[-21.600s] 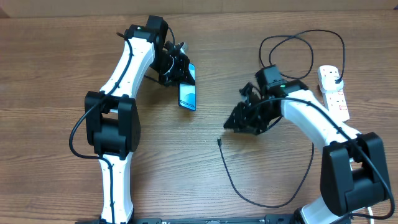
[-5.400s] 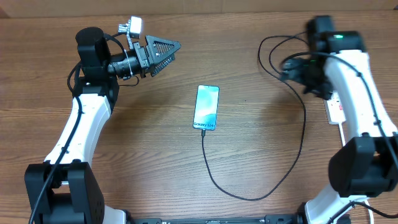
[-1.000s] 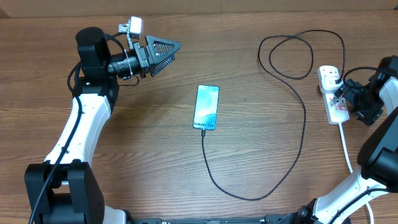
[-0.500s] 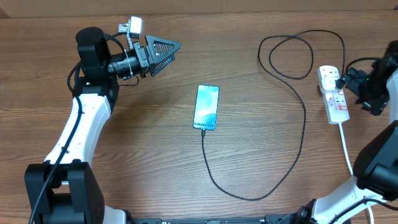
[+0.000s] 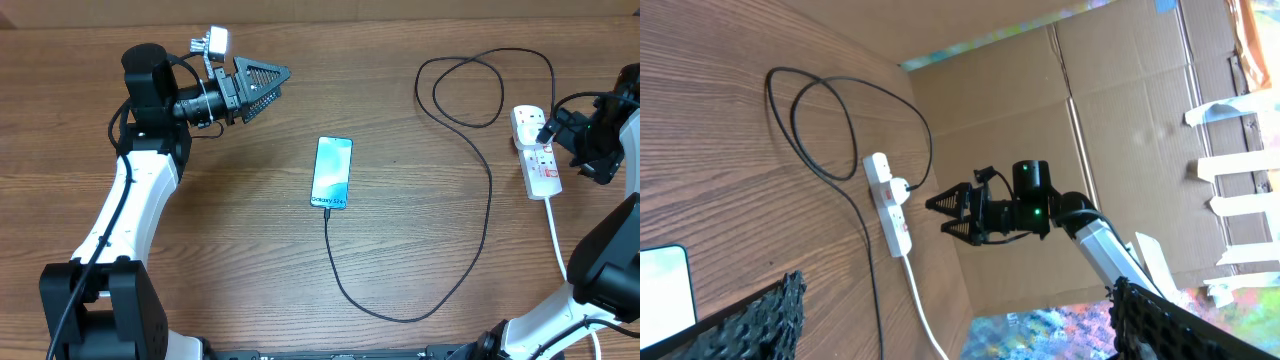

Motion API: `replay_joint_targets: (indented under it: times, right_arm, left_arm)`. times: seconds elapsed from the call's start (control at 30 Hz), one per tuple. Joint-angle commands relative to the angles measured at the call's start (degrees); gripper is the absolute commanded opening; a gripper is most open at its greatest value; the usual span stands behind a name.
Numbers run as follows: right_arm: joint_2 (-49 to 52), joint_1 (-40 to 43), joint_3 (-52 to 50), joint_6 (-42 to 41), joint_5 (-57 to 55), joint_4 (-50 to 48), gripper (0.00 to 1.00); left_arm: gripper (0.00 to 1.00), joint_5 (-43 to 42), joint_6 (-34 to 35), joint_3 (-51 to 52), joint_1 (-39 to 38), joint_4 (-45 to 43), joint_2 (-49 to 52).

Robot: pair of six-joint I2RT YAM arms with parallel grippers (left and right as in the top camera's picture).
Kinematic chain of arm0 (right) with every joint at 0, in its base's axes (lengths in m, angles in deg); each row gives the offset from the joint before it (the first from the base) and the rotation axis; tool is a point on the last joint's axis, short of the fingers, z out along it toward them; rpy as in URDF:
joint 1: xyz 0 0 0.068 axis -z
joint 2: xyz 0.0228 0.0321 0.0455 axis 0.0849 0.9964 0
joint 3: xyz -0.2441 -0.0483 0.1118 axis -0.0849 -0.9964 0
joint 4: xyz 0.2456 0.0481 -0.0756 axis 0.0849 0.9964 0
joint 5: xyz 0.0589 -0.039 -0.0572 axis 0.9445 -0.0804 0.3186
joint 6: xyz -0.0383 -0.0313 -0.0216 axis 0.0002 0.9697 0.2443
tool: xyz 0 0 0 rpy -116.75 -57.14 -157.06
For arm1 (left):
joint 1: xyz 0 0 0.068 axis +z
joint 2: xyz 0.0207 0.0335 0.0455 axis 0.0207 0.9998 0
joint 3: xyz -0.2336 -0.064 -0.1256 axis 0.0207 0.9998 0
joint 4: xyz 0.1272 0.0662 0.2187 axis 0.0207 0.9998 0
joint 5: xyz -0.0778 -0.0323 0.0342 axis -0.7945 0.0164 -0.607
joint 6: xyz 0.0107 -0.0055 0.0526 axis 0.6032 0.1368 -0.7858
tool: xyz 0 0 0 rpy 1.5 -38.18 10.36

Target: Plug charger to phone and switch on socket

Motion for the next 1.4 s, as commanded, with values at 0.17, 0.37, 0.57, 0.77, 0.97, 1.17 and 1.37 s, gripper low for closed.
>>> replay_joint_targets:
  times: [0.17,0.37,0.57,0.77,0.97,1.17,1.37]
  right_arm:
    - [-0.5,0.1,0.7,0.5,0.6,-0.2,1.00]
    - [-0.5,0.1,0.7,0.5,0.6,-0.2,1.00]
    - [-0.5,0.1,0.7,0.5,0.6,-0.4,1.00]
    - [-0.5,0.1,0.7,0.5,0.6,-0.4,1.00]
    - [-0.5,0.1,0.7,0.5,0.6,-0.4,1.00]
    - [-0.5,0.1,0.7,0.5,0.6,-0.4,1.00]
    - [-0.5,0.1,0.7,0.5,0.6,-0.4,1.00]
  left_arm:
    - [1.00,-0.1,-1.3,-0.3,0.0,-0.2,-0.2]
    - [1.00,-0.1,-1.3,-0.3,0.0,-0.2,-0.2]
    - [1.00,-0.1,-1.3,-0.3,0.0,-0.2,0.1]
    - [1.00,6.4,-1.3,-0.3,0.0,0.0,-1.2]
    - [1.00,11.2,-1.6,-0.3,0.0,2.3,-4.8]
    - [1.00,39.7,-8.9,-0.3,-3.1,13.1,-11.5]
    - [1.00,49.2,-36.8,0.2,-6.4,13.3,-16.3]
